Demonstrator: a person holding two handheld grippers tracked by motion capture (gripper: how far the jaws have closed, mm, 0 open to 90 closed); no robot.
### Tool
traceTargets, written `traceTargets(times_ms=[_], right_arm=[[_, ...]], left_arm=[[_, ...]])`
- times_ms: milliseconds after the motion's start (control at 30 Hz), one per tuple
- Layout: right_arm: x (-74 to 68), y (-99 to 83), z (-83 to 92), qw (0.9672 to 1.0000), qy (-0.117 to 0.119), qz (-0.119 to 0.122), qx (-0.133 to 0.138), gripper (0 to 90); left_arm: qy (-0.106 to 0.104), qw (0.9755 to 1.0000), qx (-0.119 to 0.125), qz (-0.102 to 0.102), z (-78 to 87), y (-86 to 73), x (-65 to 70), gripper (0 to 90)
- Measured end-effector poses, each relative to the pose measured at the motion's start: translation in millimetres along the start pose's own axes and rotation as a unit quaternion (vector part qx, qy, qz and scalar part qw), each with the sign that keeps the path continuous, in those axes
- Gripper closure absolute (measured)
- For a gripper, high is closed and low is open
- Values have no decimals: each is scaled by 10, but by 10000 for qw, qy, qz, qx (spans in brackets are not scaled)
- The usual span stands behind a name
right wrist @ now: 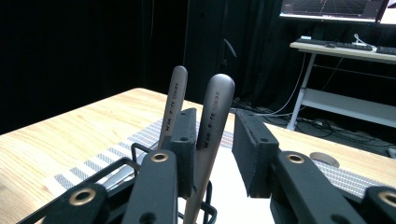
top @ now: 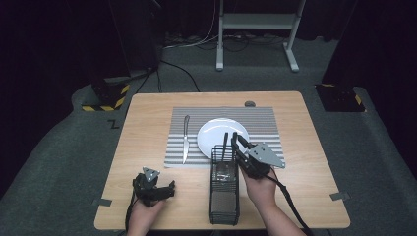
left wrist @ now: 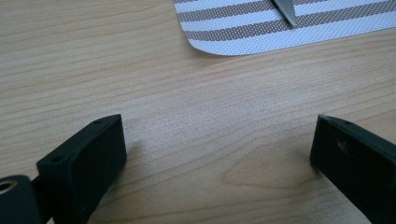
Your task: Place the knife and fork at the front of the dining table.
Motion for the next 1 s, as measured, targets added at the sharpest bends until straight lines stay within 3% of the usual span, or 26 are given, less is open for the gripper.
traceTargets(times_ms=[367, 600, 1000], right_arm=[[-9, -36, -16, 10000, 39, -72, 18, 760], [-4, -49, -3, 9995, 168, -248, 105, 778], [43, -82, -29, 9990, 222, -380, 55, 704]], left_arm=[[-1, 10000, 0, 0, 0, 0, 0, 37], [10, 10000, -1, -9, 2, 0, -1, 38], [0, 10000, 3, 3, 1, -1, -1, 39]])
Point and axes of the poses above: each handheld gripper's, and its own axes: z roughly backward along the jaws, y roughly out of its top, x roughly to its right, the point moved 1 cm from there along -z, roughly forward along the jaws, and after that the axes turned 6 degrees about y, right-handed, at the moved point
